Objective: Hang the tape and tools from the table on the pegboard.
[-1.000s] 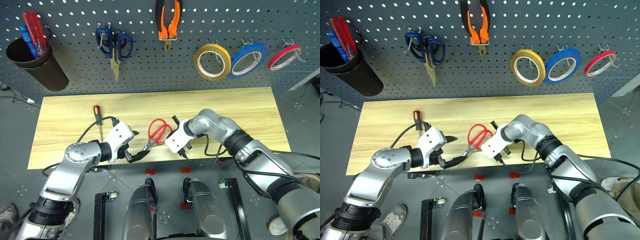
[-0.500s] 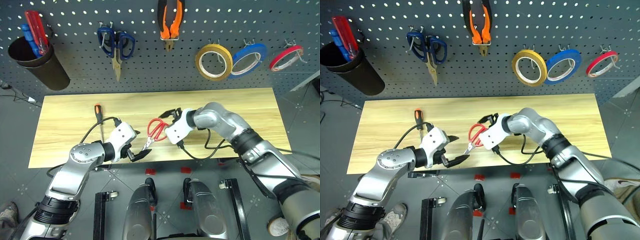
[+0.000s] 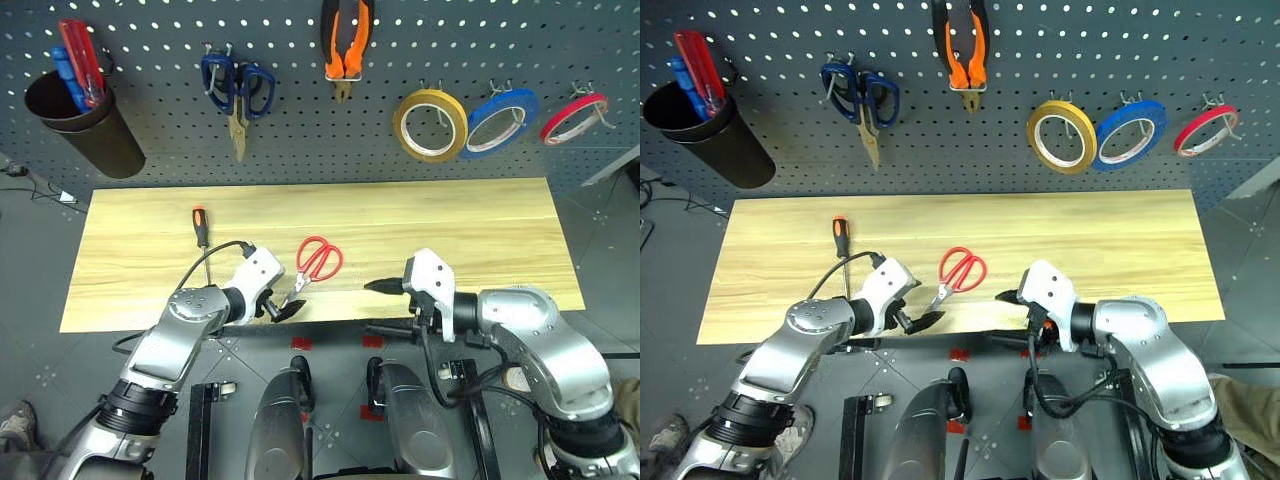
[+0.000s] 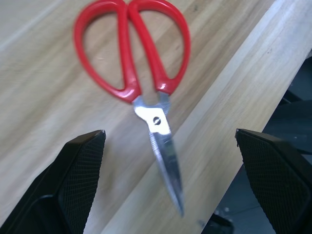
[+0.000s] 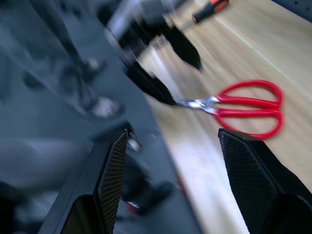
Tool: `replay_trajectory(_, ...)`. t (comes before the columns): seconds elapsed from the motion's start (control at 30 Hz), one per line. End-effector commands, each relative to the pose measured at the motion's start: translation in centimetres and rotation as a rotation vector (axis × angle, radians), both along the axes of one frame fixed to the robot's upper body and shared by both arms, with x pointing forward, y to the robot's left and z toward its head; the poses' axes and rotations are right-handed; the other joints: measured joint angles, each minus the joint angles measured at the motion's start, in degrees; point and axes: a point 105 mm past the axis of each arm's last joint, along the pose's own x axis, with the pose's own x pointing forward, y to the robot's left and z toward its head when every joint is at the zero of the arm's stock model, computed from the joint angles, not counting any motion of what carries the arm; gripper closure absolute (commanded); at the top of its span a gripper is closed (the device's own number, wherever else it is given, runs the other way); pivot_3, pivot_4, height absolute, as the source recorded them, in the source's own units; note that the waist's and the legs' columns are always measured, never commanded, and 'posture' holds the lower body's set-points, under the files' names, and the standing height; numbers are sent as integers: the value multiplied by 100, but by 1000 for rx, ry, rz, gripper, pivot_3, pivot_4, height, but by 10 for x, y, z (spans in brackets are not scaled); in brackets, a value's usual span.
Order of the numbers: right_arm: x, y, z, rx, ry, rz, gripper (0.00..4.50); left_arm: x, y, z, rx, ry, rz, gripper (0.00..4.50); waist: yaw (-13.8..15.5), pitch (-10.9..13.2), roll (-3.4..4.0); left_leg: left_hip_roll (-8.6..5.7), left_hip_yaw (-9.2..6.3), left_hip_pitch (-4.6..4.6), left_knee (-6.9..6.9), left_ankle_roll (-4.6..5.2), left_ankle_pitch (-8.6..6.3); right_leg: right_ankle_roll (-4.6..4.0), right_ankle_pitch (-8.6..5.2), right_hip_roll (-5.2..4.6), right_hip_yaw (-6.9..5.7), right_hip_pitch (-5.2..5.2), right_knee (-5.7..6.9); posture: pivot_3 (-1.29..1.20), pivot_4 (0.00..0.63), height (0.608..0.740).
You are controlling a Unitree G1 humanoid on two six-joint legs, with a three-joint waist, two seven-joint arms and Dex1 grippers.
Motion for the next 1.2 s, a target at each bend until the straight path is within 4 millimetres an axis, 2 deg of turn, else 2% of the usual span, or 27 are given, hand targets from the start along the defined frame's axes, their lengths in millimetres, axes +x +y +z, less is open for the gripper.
replay_trajectory(0.03,-24,15,4,45,41,24,1323,-2,-12,-17,18,73,-13,0,-4,0,0,0,0,0,-1,0,0,0,0,0,-1,0,0,-224,438,740)
replay_trajectory(0.27,-24,21,5,71,64,-15,1323,21,-11,-36,119,93,78,0,-14,-2,-2,-7,0,-7,1,-1,1,3,-1,-2,-2,-4,-2,-230,438,740)
replay_trajectory(0.4,-19,20,7,79,70,-37,1323,21,-20,-54,178,131,70,0,-16,-13,-4,-8,1,-6,2,-3,2,4,-2,-2,0,-1,-2,-233,435,740)
replay_trajectory(0.5,-16,20,10,94,75,-44,1280,18,-18,-59,194,148,73,617,-27,-28,-5,-7,0,0,2,-2,1,5,-3,-2,0,3,-2,-235,431,740)
replay_trajectory(0.57,-15,20,11,101,79,-48,1280,15,-16,-61,208,158,67,1209,-31,-33,-4,-7,0,0,1,-1,1,30,-17,-2,0,3,-1,-235,428,740)
replay_trajectory(0.8,-12,20,11,116,89,-61,1280,12,-4,-61,219,154,98,3362,-63,-63,-8,-6,-2,0,1,-4,3,27,-15,-3,-1,7,-3,-224,414,740)
replay_trajectory(0.93,-10,21,11,121,88,-62,1280,13,-2,-62,227,150,102,3361,-70,-69,-7,-6,-2,1,1,1,0,31,-18,-3,-1,8,-3,-227,414,740)
replay_trajectory(1.03,-9,21,11,123,83,-65,1280,20,0,-56,209,104,141,3361,-72,-70,-7,-6,-2,2,1,1,-1,31,-18,-3,-1,8,-3,-228,413,740)
replay_trajectory(1.2,-4,20,16,117,14,-83,1280,37,-4,-19,91,-105,173,3361,-76,-70,-8,-6,-3,1,1,2,-1,31,-17,-3,-2,8,-3,-237,403,740)
